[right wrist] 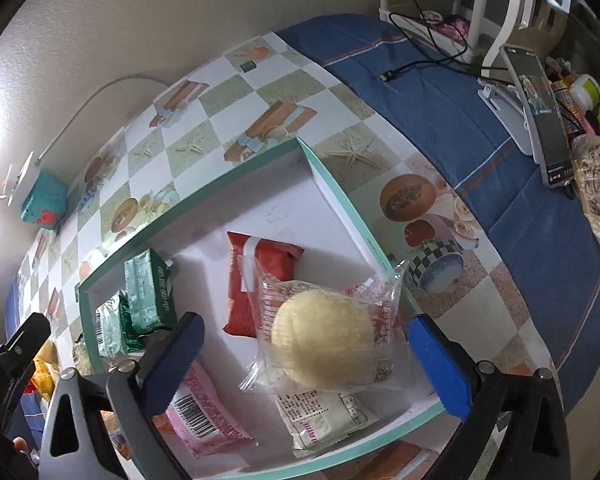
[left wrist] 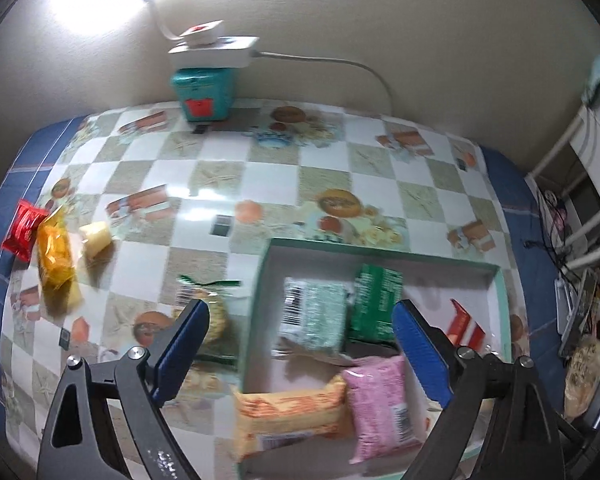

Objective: Organize snacks
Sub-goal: 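Carry the bun bag and green box into the tray and open both tools, then move both open tools from the tray toward the yellow bag and red bag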

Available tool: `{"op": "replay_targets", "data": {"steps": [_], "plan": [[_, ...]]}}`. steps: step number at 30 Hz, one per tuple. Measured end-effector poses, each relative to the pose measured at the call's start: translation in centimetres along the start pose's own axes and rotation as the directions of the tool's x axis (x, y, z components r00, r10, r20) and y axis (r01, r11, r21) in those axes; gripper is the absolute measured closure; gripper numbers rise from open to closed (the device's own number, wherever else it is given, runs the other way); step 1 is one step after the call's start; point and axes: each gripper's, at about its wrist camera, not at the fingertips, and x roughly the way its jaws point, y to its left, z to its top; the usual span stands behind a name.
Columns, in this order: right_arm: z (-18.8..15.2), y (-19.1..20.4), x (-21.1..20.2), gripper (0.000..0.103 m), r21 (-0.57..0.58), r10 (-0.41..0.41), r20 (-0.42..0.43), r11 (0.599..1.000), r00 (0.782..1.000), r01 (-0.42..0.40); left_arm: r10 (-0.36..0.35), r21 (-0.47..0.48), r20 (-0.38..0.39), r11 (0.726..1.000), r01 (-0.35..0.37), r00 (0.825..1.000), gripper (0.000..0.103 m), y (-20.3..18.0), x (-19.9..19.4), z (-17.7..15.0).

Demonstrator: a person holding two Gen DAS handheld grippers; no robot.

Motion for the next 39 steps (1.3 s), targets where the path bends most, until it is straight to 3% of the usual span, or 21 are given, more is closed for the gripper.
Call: {"op": "replay_targets", "data": {"steps": [11, 17, 24, 39], "plan": [[0.0, 2.9, -2.8, 0.0, -0.042, -0.001, 0.096, 0.999, 0.995, 0.005, 0.072, -0.139, 0.032, 0.988, -0.067, 0.997, 0.01, 9.1, -1.6, 1.7], [-0.1, 3.8, -4.0, 0.0, -0.042, -0.007, 0.135, 0.999, 0.991, 0.013, 0.123, -0.258, 0.051, 0.96, -0.106, 0.991, 0.01, 16.2, -3.2, 2.2], [-0.7, 5.5, -4.1, 0.0, -0.064, -0.034, 0.159, 0.997, 0.987, 0.044, 0.183, -0.411, 0.052, 0.9, -0.146, 0.982, 0.01, 23.9, -4.3, 1.4], [-2.0, 9.3, -3.6, 0.0, -0.153, -0.063, 0.188, 0.984, 0.98, 0.092, 0.233, -0.618, 0.025, 0.768, -0.169, 0.972, 0.01, 34.4, -3.7, -1.1]]}}
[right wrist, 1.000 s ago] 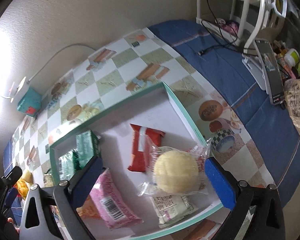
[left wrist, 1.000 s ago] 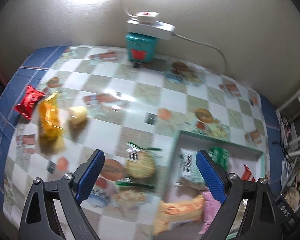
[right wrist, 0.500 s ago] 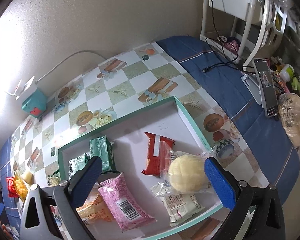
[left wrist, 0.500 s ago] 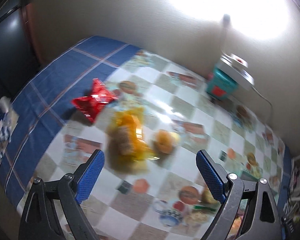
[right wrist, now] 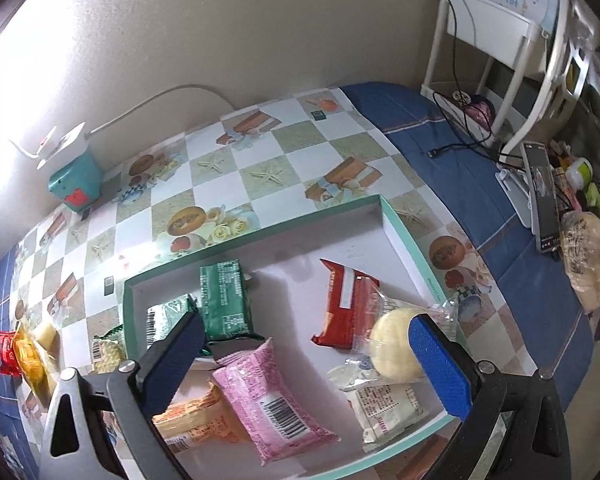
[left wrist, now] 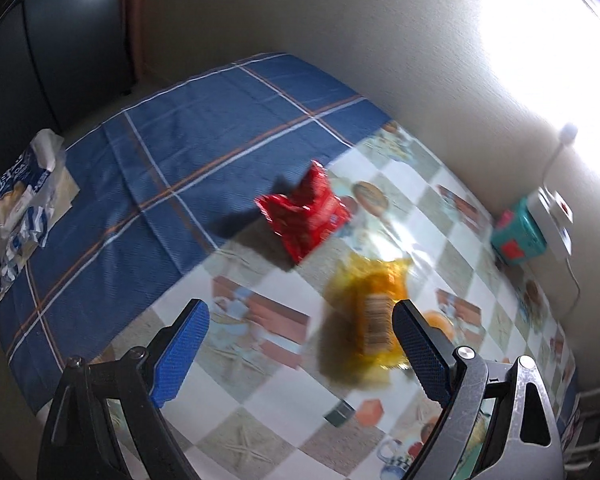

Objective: Organize snacks
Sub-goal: 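Move both open tools from the tray toward the yellow bag and red bag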

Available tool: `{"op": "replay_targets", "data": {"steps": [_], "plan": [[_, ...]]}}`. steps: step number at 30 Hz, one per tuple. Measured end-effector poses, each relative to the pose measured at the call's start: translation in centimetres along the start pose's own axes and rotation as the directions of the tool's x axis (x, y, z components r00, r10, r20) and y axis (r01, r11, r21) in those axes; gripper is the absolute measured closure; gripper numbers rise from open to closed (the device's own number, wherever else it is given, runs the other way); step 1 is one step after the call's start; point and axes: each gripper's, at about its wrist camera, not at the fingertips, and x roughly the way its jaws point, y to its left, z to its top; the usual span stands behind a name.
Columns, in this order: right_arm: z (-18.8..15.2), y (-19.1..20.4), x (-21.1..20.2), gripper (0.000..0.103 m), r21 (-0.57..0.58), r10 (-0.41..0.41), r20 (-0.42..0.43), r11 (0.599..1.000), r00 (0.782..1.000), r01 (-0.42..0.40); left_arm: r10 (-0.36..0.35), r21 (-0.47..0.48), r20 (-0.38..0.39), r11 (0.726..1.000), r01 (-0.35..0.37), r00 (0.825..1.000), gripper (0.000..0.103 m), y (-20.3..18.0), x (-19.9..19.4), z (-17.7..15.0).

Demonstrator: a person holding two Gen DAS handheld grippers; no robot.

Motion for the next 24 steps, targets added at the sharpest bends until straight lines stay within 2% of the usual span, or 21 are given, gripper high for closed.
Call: {"op": "replay_targets", "data": {"steps": [7, 12, 17, 24], "plan": [[-0.3, 2.3, -0.3, 0.0, -0.02, 0.005, 0.036, 1.0, 0.999, -0.004, -0.023, -0.029, -0.007, 0.999, 0.023, 1.0, 0.01, 1.4, 1.3, 0.8], [-0.4, 5.0, -0.6, 0.0, -0.06, 0.038, 0.056, 0.998, 0.998, -0.035, -0.053, -0.035, -0.029, 0.998, 0.052, 0.998, 0.01, 1.8, 2.6, 1.1], [0.0, 9.4, -1.6, 0.0, -0.14, 0.145, 0.087, 0.981, 0.986, -0.132, -0.073, -0.038, -0.026, 0.997, 0.072, 0.997, 0.01, 2.3, 3.1, 1.7], [0.5, 16.6, -2.2, 0.0, -0.259, 0.274, 0.051, 0.932, 0.96, -0.252, -0.101, -0.097, -0.027, 0.99, 0.098, 0.995, 0.01, 5.4, 4.9, 3.1]]}}
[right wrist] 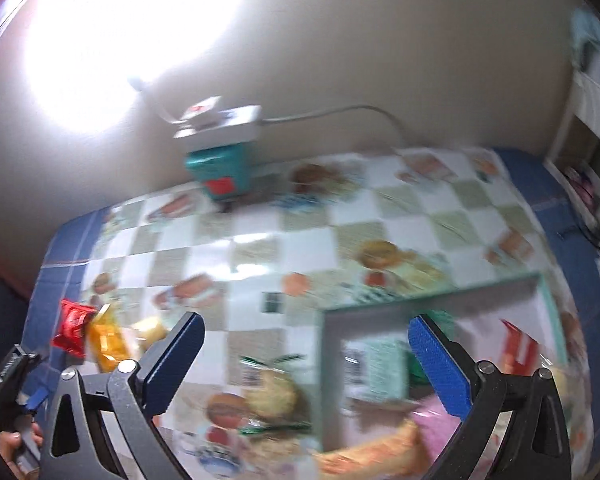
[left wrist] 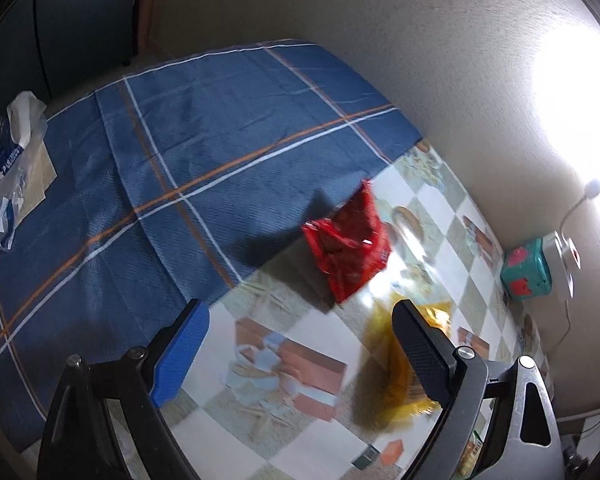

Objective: Organize snacks
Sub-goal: 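Move both open tools from the tray toward the yellow bag and red bag, then grasp the yellow bun bag with the right tool while the left tool grasps the red bag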

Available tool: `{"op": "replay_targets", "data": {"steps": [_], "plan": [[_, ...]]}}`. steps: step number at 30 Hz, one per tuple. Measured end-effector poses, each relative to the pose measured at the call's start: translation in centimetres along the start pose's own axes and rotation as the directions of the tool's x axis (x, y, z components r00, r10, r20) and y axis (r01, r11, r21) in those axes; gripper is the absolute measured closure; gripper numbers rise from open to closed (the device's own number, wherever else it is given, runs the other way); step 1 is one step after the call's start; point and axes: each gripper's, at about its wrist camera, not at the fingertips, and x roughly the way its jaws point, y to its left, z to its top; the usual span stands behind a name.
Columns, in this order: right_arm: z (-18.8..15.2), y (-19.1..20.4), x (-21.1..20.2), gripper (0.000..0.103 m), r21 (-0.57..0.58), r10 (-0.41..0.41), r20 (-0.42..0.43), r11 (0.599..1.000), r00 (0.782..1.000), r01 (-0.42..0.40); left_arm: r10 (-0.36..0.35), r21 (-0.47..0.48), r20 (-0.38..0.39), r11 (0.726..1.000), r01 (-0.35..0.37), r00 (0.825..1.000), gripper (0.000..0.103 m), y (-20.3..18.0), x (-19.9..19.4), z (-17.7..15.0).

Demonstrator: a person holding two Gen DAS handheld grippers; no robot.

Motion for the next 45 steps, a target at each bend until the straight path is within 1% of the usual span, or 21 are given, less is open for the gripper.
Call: {"op": "replay_targets", "data": {"steps": [3, 8, 10, 12, 14, 16, 18, 20, 21, 23, 26, 28, 29, 31, 32, 33, 37, 39, 40, 45], "plan": [[0.5, 3.1, 0.7, 0.0, -0.062, 0.039, -0.015, 0.997, 0.999, -0.039, -0.002, 0.022, 0.007, 1.0, 0.002, 1.0, 0.01, 0.7, 0.7, 0.3], [1.1, 8.1, 2.3, 0.0, -0.17, 0.086, -0.043, 0.981, 0.995, -0.092, -0.01, 0.057, -0.026, 0.998, 0.012, 1.0, 0.01, 0.6, 2.1, 1.0], [1.0, 10.3, 3.2, 0.0, -0.209, 0.115, -0.071, 0.97, 0.991, -0.127, -0.001, 0.103, -0.028, 0.995, 0.004, 1.0, 0.01, -0.1, 2.0, 1.6], [0.7, 12.6, 4.1, 0.0, -0.25, 0.139, -0.099, 0.955, 0.985, -0.16, -0.004, 0.172, -0.021, 0.985, 0.008, 1.0, 0.01, -1.1, 1.6, 2.4], [0.0, 14.7, 4.9, 0.0, -0.291, 0.147, -0.123, 0.94, 0.981, -0.178, -0.018, 0.227, -0.025, 0.974, 0.023, 1.0, 0.01, -2.0, 1.5, 3.2], [-0.9, 17.0, 5.8, 0.0, -0.343, 0.162, -0.159, 0.916, 0.974, -0.208, -0.014, 0.292, -0.044, 0.956, 0.027, 0.999, 0.01, -3.0, 1.9, 3.9], [-2.0, 19.0, 6.9, 0.001, -0.386, 0.163, -0.195, 0.894, 0.967, -0.229, 0.005, 0.354, -0.06, 0.935, 0.017, 0.998, 0.01, -3.8, 2.6, 4.3], [-3.0, 20.5, 7.6, 0.001, -0.414, 0.16, -0.22, 0.878, 0.962, -0.241, 0.039, 0.407, -0.076, 0.914, -0.005, 0.996, 0.01, -4.3, 3.2, 4.4], [-3.4, 21.2, 7.9, 0.002, -0.429, 0.166, -0.233, 0.867, 0.958, -0.254, 0.05, 0.44, -0.077, 0.898, -0.011, 0.996, 0.01, -4.7, 3.5, 4.4], [-4.0, 22.6, 8.2, 0.005, -0.462, 0.168, -0.244, 0.846, 0.955, -0.267, 0.053, 0.47, -0.086, 0.883, -0.006, 0.995, 0.01, -5.1, 4.0, 4.5], [-4.9, 24.3, 8.7, 0.012, -0.507, 0.153, -0.257, 0.819, 0.954, -0.267, 0.044, 0.473, -0.13, 0.881, 0.023, 0.99, 0.01, -5.4, 5.0, 4.6], [-5.3, 24.8, 9.2, 0.018, -0.522, 0.135, -0.268, 0.812, 0.954, -0.262, 0.042, 0.477, -0.156, 0.878, 0.038, 0.987, 0.01, -5.6, 5.8, 4.4], [-5.4, 25.0, 9.4, 0.018, -0.528, 0.128, -0.274, 0.809, 0.953, -0.26, 0.036, 0.476, -0.168, 0.878, 0.049, 0.985, 0.01, -5.7, 6.0, 4.3], [-5.7, 25.2, 9.8, 0.021, -0.539, 0.119, -0.279, 0.802, 0.953, -0.258, 0.016, 0.468, -0.193, 0.88, 0.078, 0.981, 0.013, -5.9, 6.6, 4.2], [-5.9, 25.3, 10.0, 0.023, -0.545, 0.111, -0.28, 0.8, 0.954, -0.253, 0.017, 0.467, -0.195, 0.881, 0.078, 0.981, 0.016, -6.1, 6.8, 4.2], [-6.0, 25.5, 10.2, 0.026, -0.547, 0.108, -0.282, 0.798, 0.953, -0.252, 0.024, 0.47, -0.194, 0.88, 0.071, 0.981, 0.016, -6.1, 7.0, 4.1], [-6.7, 25.8, 10.8, 0.027, -0.555, 0.098, -0.298, 0.791, 0.949, -0.257, 0.025, 0.467, -0.196, 0.881, 0.071, 0.98, 0.017, -6.4, 7.5, 4.0], [-6.9, 25.8, 11.0, 0.027, -0.565, 0.087, -0.298, 0.786, 0.951, -0.25, 0.032, 0.47, -0.193, 0.88, 0.064, 0.981, 0.025, -6.7, 7.9, 4.0], [-6.9, 25.8, 11.2, 0.027, -0.563, 0.086, -0.301, 0.788, 0.95, -0.25, 0.038, 0.471, -0.191, 0.88, 0.058, 0.981, 0.026, -6.7, 8.0, 4.0], [-7.0, 25.4, 11.4, 0.028, -0.562, 0.08, -0.309, 0.789, 0.948, -0.249, 0.005, 0.418, -0.203, 0.905, 0.083, 0.979, 0.027, -6.2, 8.6, 4.1]]}}
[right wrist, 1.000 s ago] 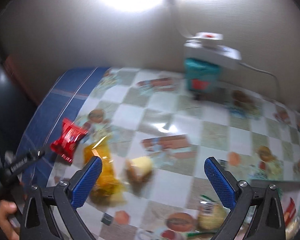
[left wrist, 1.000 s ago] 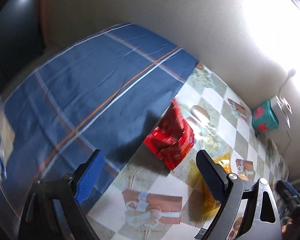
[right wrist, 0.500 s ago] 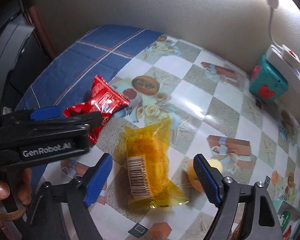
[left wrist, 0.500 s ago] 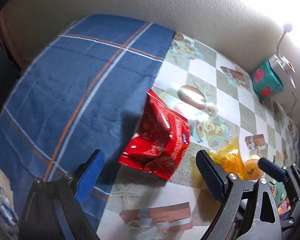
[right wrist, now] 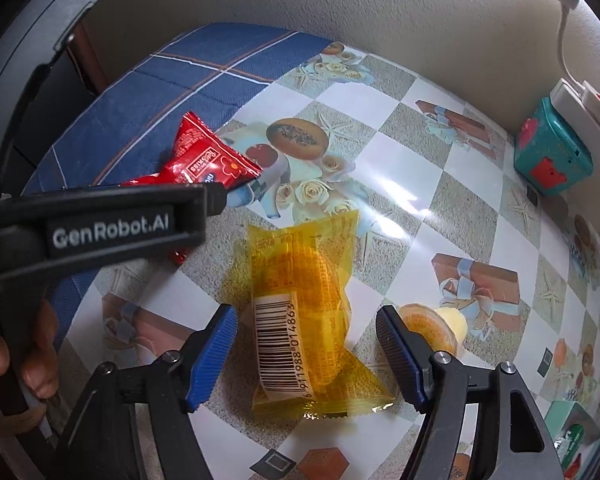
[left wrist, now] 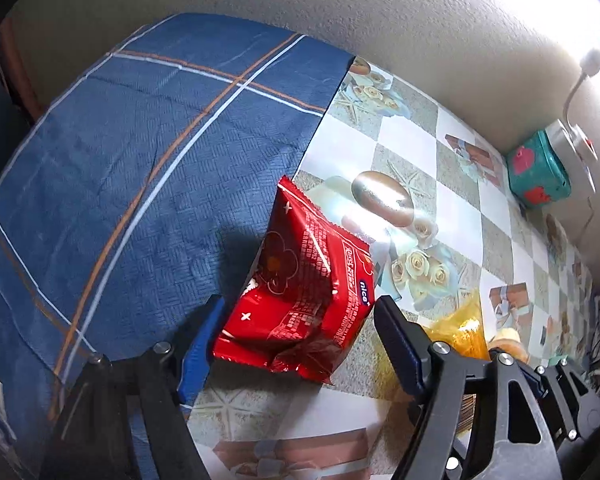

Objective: Organize snacks
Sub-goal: 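Grasp the yellow bun bag with the right tool while the left tool grasps the red bag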

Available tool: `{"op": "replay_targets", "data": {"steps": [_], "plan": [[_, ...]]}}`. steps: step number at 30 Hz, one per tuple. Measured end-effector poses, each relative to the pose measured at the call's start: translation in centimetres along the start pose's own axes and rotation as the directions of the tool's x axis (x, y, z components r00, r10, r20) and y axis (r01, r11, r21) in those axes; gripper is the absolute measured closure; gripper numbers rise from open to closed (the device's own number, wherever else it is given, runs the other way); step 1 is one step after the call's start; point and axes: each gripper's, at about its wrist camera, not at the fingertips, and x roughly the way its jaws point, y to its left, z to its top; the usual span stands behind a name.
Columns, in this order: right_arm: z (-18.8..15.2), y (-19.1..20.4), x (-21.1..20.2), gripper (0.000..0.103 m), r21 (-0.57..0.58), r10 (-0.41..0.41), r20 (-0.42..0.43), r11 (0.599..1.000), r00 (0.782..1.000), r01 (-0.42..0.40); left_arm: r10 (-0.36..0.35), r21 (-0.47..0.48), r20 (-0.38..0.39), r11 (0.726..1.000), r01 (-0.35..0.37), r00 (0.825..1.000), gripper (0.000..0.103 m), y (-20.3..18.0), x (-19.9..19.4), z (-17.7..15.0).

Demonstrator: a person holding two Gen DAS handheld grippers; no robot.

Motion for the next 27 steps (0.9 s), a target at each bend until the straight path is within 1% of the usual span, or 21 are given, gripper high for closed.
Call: {"op": "replay_targets", "data": {"steps": [3, 5, 6, 7, 9, 11, 14, 16, 19, 23, 27], "plan": [[-0.1, -0.1, 0.2, 0.028, -0.002, 0.003, -0.007, 1.0, 1.0, -0.003, 0.011, 0.001, 0.009, 1.0, -0.011, 1.0, 0.033, 0.0, 0.0, 0.0], [-0.2, -0.2, 0.3, 0.031, -0.002, 0.005, -0.01, 1.0, 1.0, -0.005, 0.004, -0.003, 0.012, 1.0, -0.004, 1.0, 0.033, 0.1, 0.0, 0.0], [-0.2, -0.2, 0.3, 0.036, 0.0, 0.005, -0.011, 1.0, 1.0, -0.005, 0.0, -0.008, 0.013, 1.0, 0.0, 1.0, 0.034, 0.2, 0.0, 0.0], [-0.3, -0.3, 0.4, 0.037, 0.003, 0.007, -0.013, 1.0, 1.0, -0.007, -0.004, -0.011, 0.014, 1.0, 0.004, 1.0, 0.035, 0.2, 0.0, 0.0], [-0.3, -0.4, 0.4, 0.037, 0.01, 0.013, -0.013, 1.0, 1.0, -0.013, -0.009, -0.015, 0.019, 1.0, 0.009, 1.0, 0.037, 0.4, -0.2, 0.0], [-0.4, -0.5, 0.5, 0.04, 0.01, 0.017, -0.016, 1.0, 1.0, -0.017, -0.01, -0.012, 0.021, 1.0, 0.011, 1.0, 0.038, 0.5, -0.3, -0.1], [-0.6, -0.5, 0.4, 0.041, 0.014, 0.026, -0.02, 1.0, 0.999, -0.026, -0.009, -0.009, 0.025, 1.0, 0.009, 1.0, 0.042, 0.6, -0.7, -0.5], [-0.6, -0.6, 0.4, 0.046, 0.016, 0.03, -0.02, 0.999, 0.999, -0.03, -0.007, -0.018, 0.029, 1.0, 0.008, 1.0, 0.044, 0.6, -0.9, -0.8], [-0.9, -0.5, 0.2, 0.049, 0.017, 0.031, -0.018, 0.999, 0.999, -0.031, -0.012, -0.035, 0.044, 0.999, 0.013, 0.999, 0.047, 0.8, -1.1, -1.4], [-1.4, -0.5, 0.0, 0.051, 0.022, 0.039, -0.017, 0.999, 0.999, -0.039, -0.024, -0.07, 0.061, 0.997, 0.028, 0.998, 0.052, 1.3, -1.5, -2.1], [-1.7, -0.8, -0.1, 0.051, 0.042, 0.046, -0.015, 0.998, 0.999, -0.046, -0.018, -0.092, 0.077, 0.995, 0.025, 0.997, 0.054, 1.7, -2.0, -3.1]]}}
